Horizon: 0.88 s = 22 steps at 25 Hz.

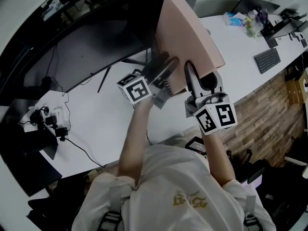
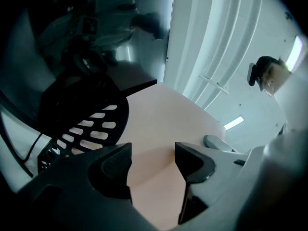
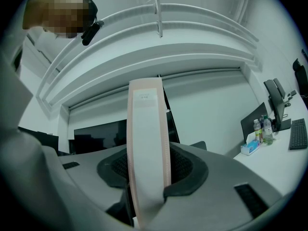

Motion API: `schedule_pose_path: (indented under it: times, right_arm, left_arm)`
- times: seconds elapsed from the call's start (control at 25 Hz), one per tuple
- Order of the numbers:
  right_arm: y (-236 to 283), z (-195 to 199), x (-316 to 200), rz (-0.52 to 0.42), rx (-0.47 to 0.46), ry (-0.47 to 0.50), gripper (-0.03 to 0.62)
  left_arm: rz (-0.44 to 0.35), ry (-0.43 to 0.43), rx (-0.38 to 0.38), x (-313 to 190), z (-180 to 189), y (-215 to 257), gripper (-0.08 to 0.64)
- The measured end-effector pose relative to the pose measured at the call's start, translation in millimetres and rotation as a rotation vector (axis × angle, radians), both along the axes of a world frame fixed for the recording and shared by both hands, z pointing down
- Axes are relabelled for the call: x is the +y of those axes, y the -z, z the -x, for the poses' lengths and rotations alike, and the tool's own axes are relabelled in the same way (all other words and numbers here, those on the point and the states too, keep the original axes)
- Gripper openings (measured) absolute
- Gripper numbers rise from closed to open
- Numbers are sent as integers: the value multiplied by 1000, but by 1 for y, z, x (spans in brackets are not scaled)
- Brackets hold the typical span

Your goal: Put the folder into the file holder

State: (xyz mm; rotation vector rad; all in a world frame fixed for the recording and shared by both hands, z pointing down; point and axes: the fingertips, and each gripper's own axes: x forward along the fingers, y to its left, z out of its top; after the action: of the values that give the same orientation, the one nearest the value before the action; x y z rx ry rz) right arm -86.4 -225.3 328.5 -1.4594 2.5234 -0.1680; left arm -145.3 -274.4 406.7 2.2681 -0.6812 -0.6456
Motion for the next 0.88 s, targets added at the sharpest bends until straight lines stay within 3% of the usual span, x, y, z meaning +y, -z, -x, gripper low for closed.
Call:
schedule_pose_path:
  times: [0.36,0.88]
  right_arm:
    - [-11,-3,-1,17,-1,-3,176]
    - [-31,-1,1,28,10,3,176]
  left_arm:
    - [19,-4,-17,0,-3,-10,281]
    - [11,-16,-107,5,-4,-25,255]
